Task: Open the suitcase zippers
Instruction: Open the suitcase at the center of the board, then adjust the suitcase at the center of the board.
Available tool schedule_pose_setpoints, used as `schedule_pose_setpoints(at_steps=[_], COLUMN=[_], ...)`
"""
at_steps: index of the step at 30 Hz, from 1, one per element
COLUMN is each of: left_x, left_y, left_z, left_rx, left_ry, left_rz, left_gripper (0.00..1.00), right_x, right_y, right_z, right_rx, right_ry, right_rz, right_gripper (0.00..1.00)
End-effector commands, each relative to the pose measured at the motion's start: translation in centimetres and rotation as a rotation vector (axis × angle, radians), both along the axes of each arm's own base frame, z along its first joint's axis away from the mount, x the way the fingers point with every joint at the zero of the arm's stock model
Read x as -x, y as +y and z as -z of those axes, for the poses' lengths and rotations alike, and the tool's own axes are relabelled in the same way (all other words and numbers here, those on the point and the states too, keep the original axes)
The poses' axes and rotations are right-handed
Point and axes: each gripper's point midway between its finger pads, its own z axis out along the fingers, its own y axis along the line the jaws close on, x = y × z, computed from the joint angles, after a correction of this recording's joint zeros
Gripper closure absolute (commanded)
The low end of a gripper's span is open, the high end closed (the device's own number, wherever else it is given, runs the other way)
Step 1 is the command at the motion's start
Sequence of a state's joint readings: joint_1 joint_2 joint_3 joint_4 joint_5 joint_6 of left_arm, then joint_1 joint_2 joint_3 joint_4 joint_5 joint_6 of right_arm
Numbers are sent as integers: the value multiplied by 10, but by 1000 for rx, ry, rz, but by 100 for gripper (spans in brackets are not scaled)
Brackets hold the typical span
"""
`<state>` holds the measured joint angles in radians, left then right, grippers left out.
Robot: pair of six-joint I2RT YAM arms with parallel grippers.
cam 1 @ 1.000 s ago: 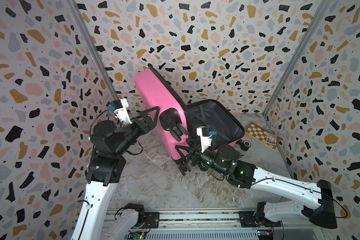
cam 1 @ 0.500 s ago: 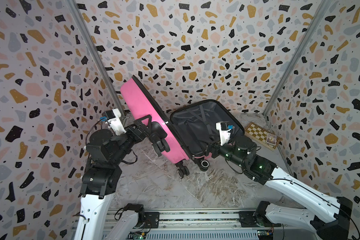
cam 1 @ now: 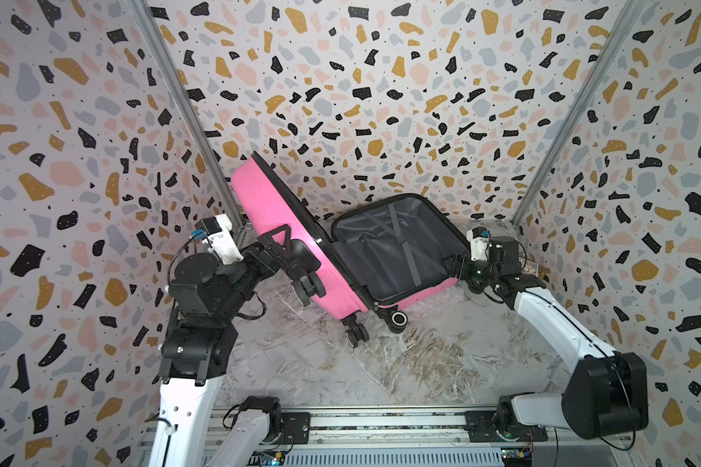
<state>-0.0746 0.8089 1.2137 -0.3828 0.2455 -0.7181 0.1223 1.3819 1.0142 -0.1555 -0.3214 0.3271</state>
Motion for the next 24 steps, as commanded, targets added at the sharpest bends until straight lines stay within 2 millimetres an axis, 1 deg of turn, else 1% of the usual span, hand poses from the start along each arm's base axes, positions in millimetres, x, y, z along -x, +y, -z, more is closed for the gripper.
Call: schedule_pose_setpoints(at_steps=[1, 5, 8, 9, 14, 16, 18, 19, 22, 24], left_x=[-10, -15, -18, -19, -24, -26, -27, -28, -31, -33], left_y=[-9, -11, -11, -11, -12, -12, -12, -11, -10, -9], left_z=[24, 28, 32, 33, 37, 39, 39, 40, 42, 43], left_rx=[-36, -34, -31, -29, -23, -19, -20, -21, -20, -17], left_ry=[52, 67, 73, 77, 85, 91, 91, 93, 99, 102], left_rz=[56, 68, 75, 79, 89, 92, 94, 92, 89, 87], left_gripper=[1, 1, 1, 1, 1, 1, 1, 1, 1, 1], right_x=[-27, -63, -84, -91, -112, -116, -115, -113, -99, -85], right_y=[-34, -65, -81, -87, -91, -100, -106, -109, -119, -124], right_z=[-9, 8, 25, 30, 67, 83, 93, 97, 105, 109], right_rx=[52, 99, 100, 100, 98, 125, 142, 149, 175, 186], right_ry=[-17, 34, 82, 96, 183, 231, 261, 272, 299, 316], right_rz=[85, 172, 206, 219, 222, 269, 305, 326, 395, 441], right_gripper=[25, 26, 28, 30, 39, 44, 47, 52, 60, 72])
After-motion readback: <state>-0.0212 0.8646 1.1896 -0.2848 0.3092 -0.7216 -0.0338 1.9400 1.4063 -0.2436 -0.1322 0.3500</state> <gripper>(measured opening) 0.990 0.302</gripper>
